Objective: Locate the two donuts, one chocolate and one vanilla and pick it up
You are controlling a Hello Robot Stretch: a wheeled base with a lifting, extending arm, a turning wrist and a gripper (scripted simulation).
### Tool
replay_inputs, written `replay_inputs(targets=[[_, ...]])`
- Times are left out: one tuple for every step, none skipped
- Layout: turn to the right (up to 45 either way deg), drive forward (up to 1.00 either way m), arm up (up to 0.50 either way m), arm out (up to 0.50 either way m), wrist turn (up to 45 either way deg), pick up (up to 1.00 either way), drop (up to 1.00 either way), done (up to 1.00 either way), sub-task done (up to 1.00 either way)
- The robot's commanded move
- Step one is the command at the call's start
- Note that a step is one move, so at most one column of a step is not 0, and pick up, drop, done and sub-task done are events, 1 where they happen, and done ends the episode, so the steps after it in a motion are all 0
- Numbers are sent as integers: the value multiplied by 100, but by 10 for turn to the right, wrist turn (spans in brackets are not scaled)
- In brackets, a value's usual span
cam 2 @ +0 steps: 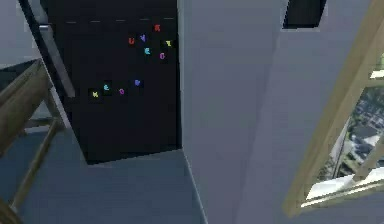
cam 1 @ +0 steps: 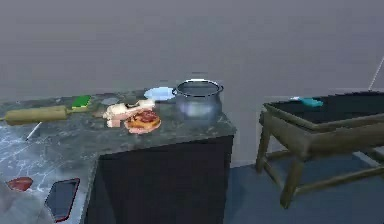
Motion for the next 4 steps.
replay_inputs(targets=[[-450,0,0,0,0,0,0,0,0],[-450,0,0,0,0,0,0,0,0],[-120,0,0,0,0,0,0,0,0],[0,0,50,0,0,0,0,0,0]])
